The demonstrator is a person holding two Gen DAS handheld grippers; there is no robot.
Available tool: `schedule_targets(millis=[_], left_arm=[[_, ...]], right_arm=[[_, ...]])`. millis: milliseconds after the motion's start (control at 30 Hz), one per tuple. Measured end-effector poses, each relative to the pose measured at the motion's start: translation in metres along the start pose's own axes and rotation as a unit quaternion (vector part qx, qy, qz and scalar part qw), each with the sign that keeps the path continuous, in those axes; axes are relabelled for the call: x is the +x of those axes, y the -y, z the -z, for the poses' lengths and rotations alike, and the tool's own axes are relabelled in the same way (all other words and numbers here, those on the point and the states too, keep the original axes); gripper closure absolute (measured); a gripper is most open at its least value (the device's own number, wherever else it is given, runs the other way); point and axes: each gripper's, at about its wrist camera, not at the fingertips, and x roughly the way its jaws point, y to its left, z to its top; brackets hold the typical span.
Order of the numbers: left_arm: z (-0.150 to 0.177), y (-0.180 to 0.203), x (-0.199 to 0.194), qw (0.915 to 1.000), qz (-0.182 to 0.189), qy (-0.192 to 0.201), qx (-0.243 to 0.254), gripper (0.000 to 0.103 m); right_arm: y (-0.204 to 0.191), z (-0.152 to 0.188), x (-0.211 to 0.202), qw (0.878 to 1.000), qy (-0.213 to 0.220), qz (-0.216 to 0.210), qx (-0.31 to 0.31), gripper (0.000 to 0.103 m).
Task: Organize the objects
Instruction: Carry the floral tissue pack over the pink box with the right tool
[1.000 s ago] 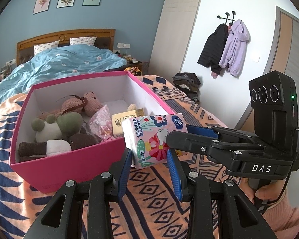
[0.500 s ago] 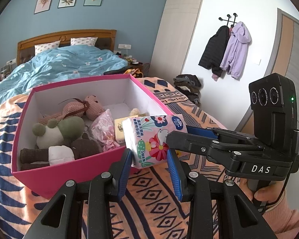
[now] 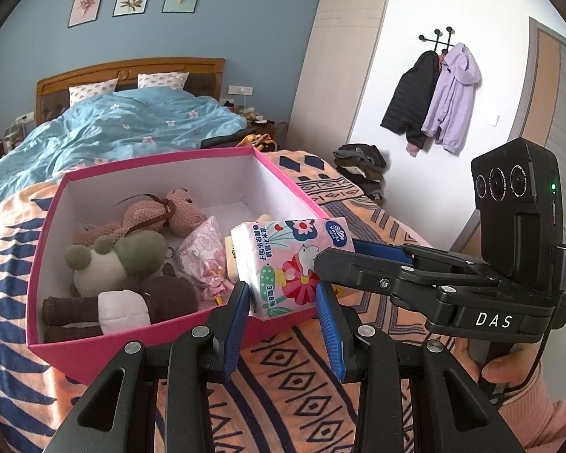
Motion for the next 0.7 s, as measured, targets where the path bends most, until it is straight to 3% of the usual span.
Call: schedule_targets(millis=[700], left_arm=[[-0.0059,-0.0069,0.0054,1.0,-0.002,-0.001,-0.004,0.067]], right_arm=[[0.0051,-0.0063,0.0088,1.0,-0.002,-0.001,0.004,0.058]])
